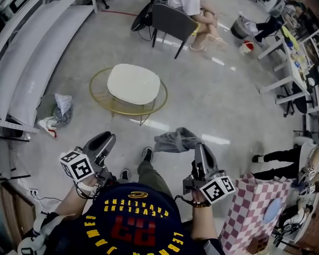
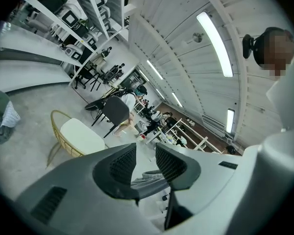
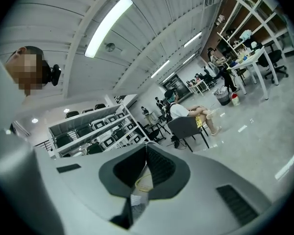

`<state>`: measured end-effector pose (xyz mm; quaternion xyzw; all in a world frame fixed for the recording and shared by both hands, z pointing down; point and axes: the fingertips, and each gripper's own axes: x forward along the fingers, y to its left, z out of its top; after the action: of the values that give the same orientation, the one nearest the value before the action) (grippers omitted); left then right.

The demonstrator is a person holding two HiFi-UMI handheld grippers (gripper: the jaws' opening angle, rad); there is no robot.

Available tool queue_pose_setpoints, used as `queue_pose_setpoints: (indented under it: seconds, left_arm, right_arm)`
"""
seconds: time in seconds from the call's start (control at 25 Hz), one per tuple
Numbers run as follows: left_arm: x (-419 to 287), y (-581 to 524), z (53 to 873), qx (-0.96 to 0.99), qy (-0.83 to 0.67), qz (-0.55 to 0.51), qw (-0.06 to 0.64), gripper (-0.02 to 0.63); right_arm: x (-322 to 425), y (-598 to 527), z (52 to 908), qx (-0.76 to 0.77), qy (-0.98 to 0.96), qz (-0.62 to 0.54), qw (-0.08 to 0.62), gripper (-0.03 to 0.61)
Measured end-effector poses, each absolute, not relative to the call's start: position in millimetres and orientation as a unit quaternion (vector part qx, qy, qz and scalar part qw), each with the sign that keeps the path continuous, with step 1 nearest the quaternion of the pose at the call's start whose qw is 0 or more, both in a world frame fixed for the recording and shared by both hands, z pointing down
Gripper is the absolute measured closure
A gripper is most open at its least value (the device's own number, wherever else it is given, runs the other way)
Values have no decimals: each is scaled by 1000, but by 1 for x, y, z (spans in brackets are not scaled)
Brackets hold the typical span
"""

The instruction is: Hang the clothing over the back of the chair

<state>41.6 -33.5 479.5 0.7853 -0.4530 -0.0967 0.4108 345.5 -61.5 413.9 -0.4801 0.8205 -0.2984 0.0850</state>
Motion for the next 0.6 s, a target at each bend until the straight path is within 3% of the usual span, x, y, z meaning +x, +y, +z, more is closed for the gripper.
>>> queue_pose_setpoints:
  seconds: [0.28, 0.6]
  left_arm:
    - [42, -84, 466, 765, -496, -115, 395, 485]
    - [9, -91, 443, 724, -564, -153, 366, 485]
  right_arm:
    - [377, -150, 391, -465, 836, -277, 93, 560]
    - [341, -237, 343, -397, 881, -235, 111, 560]
